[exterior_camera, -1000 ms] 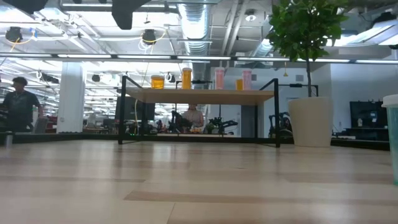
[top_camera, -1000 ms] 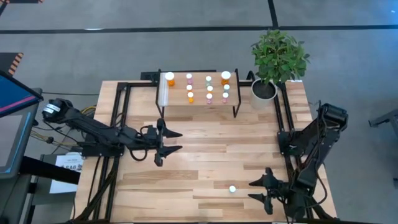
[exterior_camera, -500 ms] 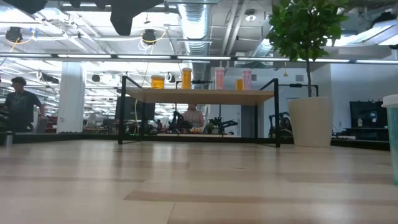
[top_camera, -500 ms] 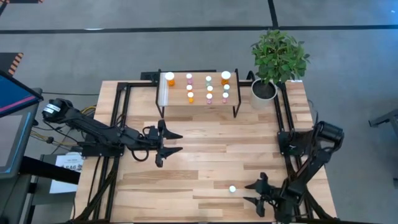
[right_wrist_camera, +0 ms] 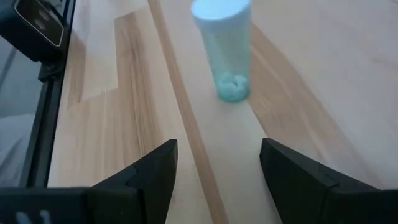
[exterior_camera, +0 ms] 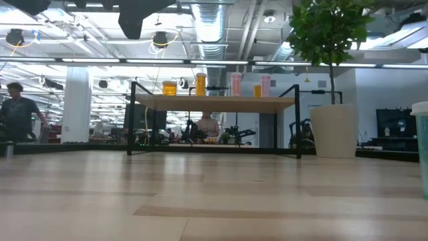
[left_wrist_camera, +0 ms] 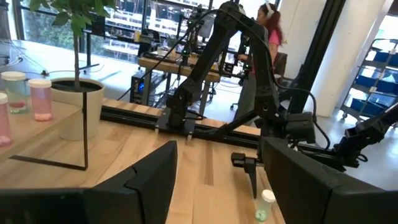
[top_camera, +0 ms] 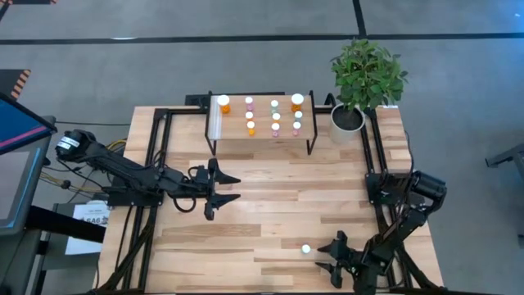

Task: Pick and place medicine bottles onto shelf by color
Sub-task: Put the small blue pill bottle on the shelf

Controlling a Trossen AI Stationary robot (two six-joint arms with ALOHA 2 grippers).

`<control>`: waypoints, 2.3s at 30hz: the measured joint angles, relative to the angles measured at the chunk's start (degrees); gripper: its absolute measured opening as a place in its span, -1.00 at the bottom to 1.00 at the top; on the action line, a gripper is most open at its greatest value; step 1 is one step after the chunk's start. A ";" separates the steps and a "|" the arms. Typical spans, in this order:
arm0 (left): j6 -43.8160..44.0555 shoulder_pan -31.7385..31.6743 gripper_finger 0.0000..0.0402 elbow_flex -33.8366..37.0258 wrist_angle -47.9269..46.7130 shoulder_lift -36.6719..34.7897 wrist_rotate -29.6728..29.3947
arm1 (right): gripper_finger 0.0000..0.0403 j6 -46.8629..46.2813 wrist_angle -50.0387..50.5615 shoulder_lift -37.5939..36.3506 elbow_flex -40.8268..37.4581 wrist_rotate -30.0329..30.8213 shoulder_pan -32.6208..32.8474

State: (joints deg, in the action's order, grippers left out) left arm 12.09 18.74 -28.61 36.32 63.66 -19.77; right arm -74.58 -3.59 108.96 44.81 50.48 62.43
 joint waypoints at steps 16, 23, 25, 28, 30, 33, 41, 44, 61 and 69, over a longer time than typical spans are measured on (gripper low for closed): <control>0.06 0.00 0.11 -0.01 -0.41 0.13 0.44 | 0.18 10.02 0.85 0.18 1.56 -2.08 -8.27; 0.68 0.00 0.11 -0.01 -1.23 0.15 0.49 | 0.13 10.65 0.73 0.18 1.58 -2.43 -9.35; 0.69 0.00 0.11 -0.01 -1.22 0.15 0.48 | 0.08 10.63 0.76 0.18 1.58 -2.43 -9.35; 0.69 0.00 0.11 -0.01 -1.29 0.15 0.50 | -0.01 10.66 0.76 0.18 1.56 -2.43 -9.33; 0.72 0.00 0.11 -0.01 -1.28 0.15 0.52 | -0.08 10.76 0.76 0.18 1.56 -2.43 -9.33; 1.01 0.00 0.11 -0.01 -1.29 0.15 0.52 | -0.18 10.79 0.75 0.18 1.56 -2.42 -9.32; 1.85 0.18 0.11 -0.01 -0.83 0.15 0.49 | -0.38 10.74 -0.05 0.18 1.56 -2.48 -9.75; 2.07 0.91 0.11 -0.03 -0.64 0.55 0.54 | -0.41 11.59 0.08 0.18 1.94 -2.57 -10.15; -3.36 1.89 0.11 -18.63 -13.54 19.38 10.33 | -0.41 32.75 0.85 0.16 12.95 -3.27 -18.39; -7.32 4.04 0.11 -28.62 -24.88 27.96 11.11 | -0.41 38.83 4.12 0.12 18.42 -4.11 -21.07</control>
State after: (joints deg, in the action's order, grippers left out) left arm 4.77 22.79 -57.23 11.44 91.62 -8.66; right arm -35.74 0.54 109.08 63.23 46.37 41.36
